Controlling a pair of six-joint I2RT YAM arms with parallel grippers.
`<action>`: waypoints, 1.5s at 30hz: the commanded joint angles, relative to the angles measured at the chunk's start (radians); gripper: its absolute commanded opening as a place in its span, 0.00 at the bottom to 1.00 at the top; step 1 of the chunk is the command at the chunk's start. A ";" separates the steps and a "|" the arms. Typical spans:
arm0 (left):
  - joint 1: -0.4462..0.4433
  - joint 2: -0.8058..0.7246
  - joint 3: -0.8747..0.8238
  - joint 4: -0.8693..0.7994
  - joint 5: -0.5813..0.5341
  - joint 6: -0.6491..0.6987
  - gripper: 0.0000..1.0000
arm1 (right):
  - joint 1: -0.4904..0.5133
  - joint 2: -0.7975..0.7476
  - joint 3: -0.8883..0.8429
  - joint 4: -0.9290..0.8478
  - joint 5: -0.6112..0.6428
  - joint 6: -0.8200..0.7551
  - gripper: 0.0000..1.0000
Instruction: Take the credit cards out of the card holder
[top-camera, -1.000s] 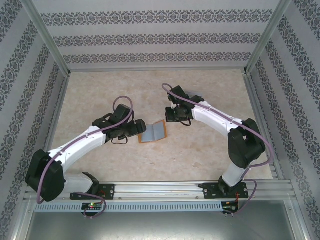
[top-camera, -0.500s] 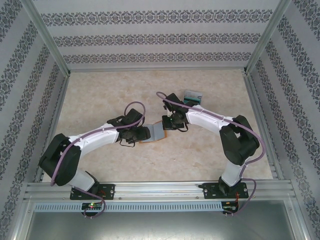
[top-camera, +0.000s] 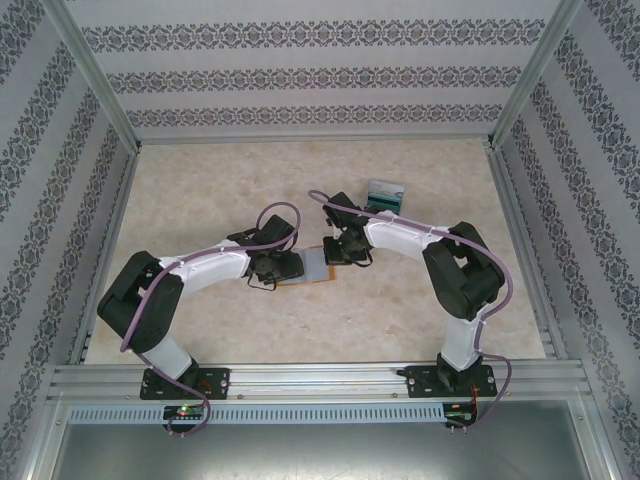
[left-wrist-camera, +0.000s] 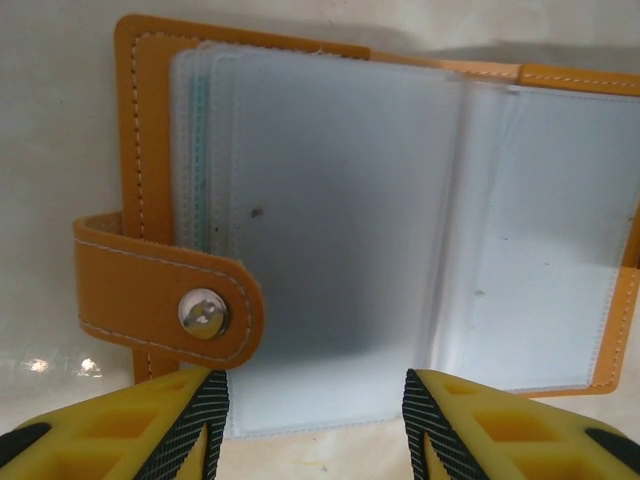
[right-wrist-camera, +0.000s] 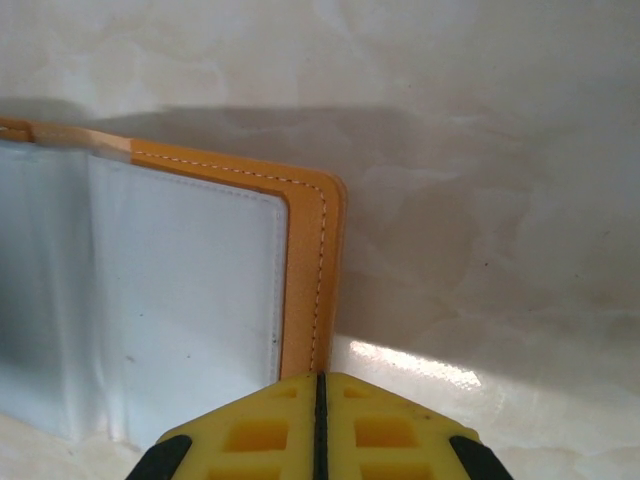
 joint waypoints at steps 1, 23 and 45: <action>-0.004 0.011 0.024 0.007 -0.026 0.026 0.51 | 0.005 0.007 -0.009 0.007 -0.009 -0.011 0.00; -0.003 0.029 0.002 0.163 0.114 0.019 0.52 | 0.001 0.022 -0.013 0.011 -0.026 -0.007 0.00; -0.005 0.048 0.024 0.184 0.145 0.015 0.53 | -0.031 -0.207 -0.207 0.283 0.037 0.038 0.00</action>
